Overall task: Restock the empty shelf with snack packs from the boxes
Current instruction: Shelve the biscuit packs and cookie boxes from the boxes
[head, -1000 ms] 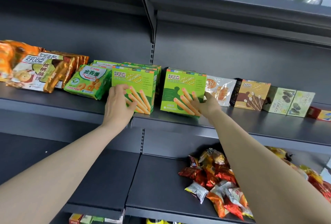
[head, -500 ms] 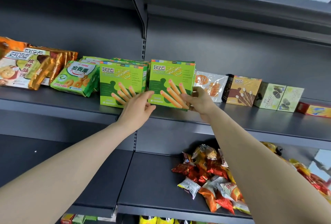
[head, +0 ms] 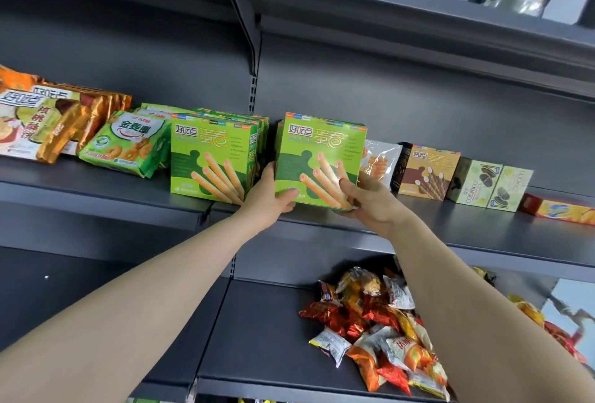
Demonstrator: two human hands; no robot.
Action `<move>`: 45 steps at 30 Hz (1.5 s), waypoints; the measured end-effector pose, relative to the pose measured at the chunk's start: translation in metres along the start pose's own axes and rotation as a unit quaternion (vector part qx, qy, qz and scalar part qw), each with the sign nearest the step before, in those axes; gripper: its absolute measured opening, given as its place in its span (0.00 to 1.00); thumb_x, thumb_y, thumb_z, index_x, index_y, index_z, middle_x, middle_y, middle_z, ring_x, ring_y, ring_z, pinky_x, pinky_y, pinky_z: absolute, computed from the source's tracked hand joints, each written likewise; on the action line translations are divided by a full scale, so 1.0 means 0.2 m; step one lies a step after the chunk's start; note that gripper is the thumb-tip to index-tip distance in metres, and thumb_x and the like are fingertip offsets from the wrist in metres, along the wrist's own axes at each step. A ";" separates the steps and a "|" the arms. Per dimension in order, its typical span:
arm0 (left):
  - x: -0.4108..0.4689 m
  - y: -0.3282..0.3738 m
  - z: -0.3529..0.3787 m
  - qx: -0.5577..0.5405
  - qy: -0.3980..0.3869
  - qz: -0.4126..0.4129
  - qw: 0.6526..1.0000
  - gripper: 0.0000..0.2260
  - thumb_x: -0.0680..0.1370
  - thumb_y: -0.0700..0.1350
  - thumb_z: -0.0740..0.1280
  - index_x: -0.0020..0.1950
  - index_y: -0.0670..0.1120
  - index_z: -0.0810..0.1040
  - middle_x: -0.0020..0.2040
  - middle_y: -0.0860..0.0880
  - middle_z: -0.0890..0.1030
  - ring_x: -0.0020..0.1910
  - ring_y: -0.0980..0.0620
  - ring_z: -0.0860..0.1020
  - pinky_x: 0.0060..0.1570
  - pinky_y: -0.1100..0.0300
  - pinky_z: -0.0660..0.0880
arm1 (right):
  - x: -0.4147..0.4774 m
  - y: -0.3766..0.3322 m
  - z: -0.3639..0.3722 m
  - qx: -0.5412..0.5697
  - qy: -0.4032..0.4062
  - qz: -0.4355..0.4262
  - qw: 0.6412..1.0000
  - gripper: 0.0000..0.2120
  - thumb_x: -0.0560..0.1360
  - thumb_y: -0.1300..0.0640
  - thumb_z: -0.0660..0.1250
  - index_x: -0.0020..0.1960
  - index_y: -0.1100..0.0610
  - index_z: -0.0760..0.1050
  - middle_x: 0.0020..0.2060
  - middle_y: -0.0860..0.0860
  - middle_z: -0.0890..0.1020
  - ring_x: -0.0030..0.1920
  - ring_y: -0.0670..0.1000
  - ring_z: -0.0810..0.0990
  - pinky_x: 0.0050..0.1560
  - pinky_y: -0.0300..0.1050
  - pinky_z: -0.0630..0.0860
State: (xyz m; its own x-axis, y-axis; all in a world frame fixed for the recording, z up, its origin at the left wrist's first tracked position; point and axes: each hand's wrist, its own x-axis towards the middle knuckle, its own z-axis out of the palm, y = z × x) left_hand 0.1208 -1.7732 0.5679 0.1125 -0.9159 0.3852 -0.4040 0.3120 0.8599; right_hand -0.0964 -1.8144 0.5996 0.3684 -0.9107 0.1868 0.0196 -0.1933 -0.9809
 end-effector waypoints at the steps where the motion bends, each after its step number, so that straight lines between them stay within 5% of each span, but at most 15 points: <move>1: 0.01 0.00 0.00 -0.055 0.006 -0.009 0.998 0.32 0.80 0.42 0.67 0.79 0.49 0.54 0.70 0.47 0.73 0.59 0.46 0.79 0.59 0.51 0.79 | 0.00 0.00 0.00 -0.008 0.005 0.003 1.000 0.19 0.82 0.57 0.63 0.72 0.54 0.68 0.63 0.51 0.81 0.63 0.53 0.80 0.64 0.61 0.75; 5: 0.03 0.01 0.02 -0.083 0.051 -0.002 0.995 0.35 0.77 0.37 0.71 0.78 0.48 0.57 0.67 0.49 0.71 0.62 0.47 0.75 0.59 0.49 0.79 | 0.01 -0.02 0.00 0.028 -0.006 0.054 0.998 0.29 0.80 0.56 0.67 0.76 0.46 0.57 0.65 0.46 0.78 0.60 0.49 0.82 0.61 0.58 0.78; 8: 0.03 0.00 0.02 -0.062 0.047 -0.003 0.997 0.35 0.77 0.39 0.72 0.78 0.48 0.56 0.67 0.50 0.71 0.63 0.49 0.74 0.62 0.50 0.77 | 0.01 -0.04 0.01 0.020 0.022 0.068 0.997 0.41 0.77 0.54 0.72 0.80 0.52 0.50 0.56 0.42 0.81 0.56 0.46 0.83 0.66 0.58 0.75; 12: 0.05 0.00 0.01 0.047 0.027 0.020 0.998 0.37 0.77 0.45 0.71 0.80 0.50 0.53 0.74 0.48 0.68 0.71 0.47 0.69 0.71 0.45 0.67 | 0.03 -0.06 0.03 0.003 0.041 0.112 0.993 0.20 0.75 0.49 0.72 0.61 0.51 0.68 0.52 0.45 0.82 0.49 0.45 0.84 0.67 0.56 0.74; 16: 0.07 -0.03 -0.01 0.057 0.008 -0.019 0.998 0.33 0.79 0.44 0.69 0.79 0.51 0.55 0.71 0.50 0.71 0.68 0.49 0.71 0.69 0.50 0.67 | 0.09 -0.02 0.03 0.011 0.063 0.125 0.990 0.33 0.72 0.53 0.76 0.73 0.55 0.65 0.62 0.52 0.80 0.54 0.52 0.82 0.52 0.52 0.79; 23: 0.15 -0.04 0.00 -0.040 -0.029 -0.105 0.993 0.22 0.79 0.39 0.68 0.72 0.46 0.68 0.64 0.46 0.77 0.59 0.49 0.77 0.61 0.52 0.77 | 0.20 0.06 0.06 -0.001 0.133 0.104 0.986 0.33 0.70 0.50 0.78 0.71 0.57 0.69 0.56 0.53 0.82 0.48 0.53 0.83 0.46 0.47 0.80; 26: 0.19 -0.05 0.01 0.049 -0.012 -0.127 0.991 0.25 0.78 0.47 0.68 0.74 0.47 0.66 0.67 0.44 0.76 0.61 0.45 0.77 0.62 0.48 0.75 | 0.22 0.06 0.06 -0.171 0.183 0.066 0.966 0.22 0.73 0.41 0.72 0.61 0.54 0.78 0.48 0.51 0.81 0.42 0.52 0.78 0.44 0.47 0.80; 29: 0.17 0.02 0.01 0.198 0.039 -0.134 0.970 0.31 0.83 0.42 0.61 0.81 0.44 0.49 0.72 0.40 0.71 0.64 0.40 0.74 0.55 0.54 0.73 | 0.22 0.06 0.06 -0.327 0.156 0.066 0.930 0.12 0.76 0.42 0.68 0.40 0.48 0.75 0.40 0.46 0.78 0.40 0.46 0.75 0.48 0.36 0.76; 31: 0.16 0.02 0.02 0.235 0.056 -0.137 0.961 0.31 0.84 0.40 0.58 0.81 0.43 0.42 0.73 0.40 0.69 0.64 0.40 0.74 0.54 0.53 0.73 | 0.24 0.08 0.05 -0.306 0.151 0.070 0.937 0.14 0.74 0.44 0.72 0.52 0.53 0.78 0.47 0.49 0.79 0.47 0.49 0.78 0.52 0.38 0.74; 34: 0.16 0.00 0.03 0.248 0.062 -0.131 0.958 0.31 0.84 0.40 0.57 0.81 0.43 0.41 0.73 0.40 0.70 0.65 0.39 0.74 0.57 0.51 0.73 | 0.23 0.08 0.07 -0.313 0.159 0.076 0.933 0.33 0.73 0.43 0.73 0.71 0.59 0.71 0.62 0.53 0.79 0.62 0.57 0.77 0.63 0.47 0.72; 42: 0.11 0.02 0.03 0.224 0.077 -0.123 0.964 0.31 0.84 0.43 0.58 0.81 0.45 0.43 0.71 0.41 0.71 0.61 0.40 0.76 0.53 0.50 0.75 | 0.18 0.06 0.07 -0.307 0.162 0.038 0.937 0.40 0.72 0.44 0.75 0.77 0.58 0.64 0.69 0.54 0.74 0.69 0.57 0.73 0.69 0.49 0.70; 45: 0.10 0.02 0.03 0.205 0.089 -0.116 0.968 0.30 0.84 0.45 0.58 0.81 0.46 0.45 0.73 0.42 0.69 0.64 0.40 0.74 0.58 0.49 0.74 | 0.19 0.08 0.06 -0.302 0.160 0.039 0.939 0.33 0.72 0.44 0.75 0.72 0.56 0.71 0.64 0.52 0.78 0.64 0.56 0.76 0.64 0.48 0.73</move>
State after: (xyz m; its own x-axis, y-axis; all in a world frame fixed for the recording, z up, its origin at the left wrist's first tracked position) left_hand 0.1162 -1.7920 0.5770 0.3836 -0.8801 0.2799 -0.6713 -0.0576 0.7389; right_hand -0.0707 -1.8472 0.5909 0.0466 -0.9749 0.2175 -0.5615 -0.2057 -0.8015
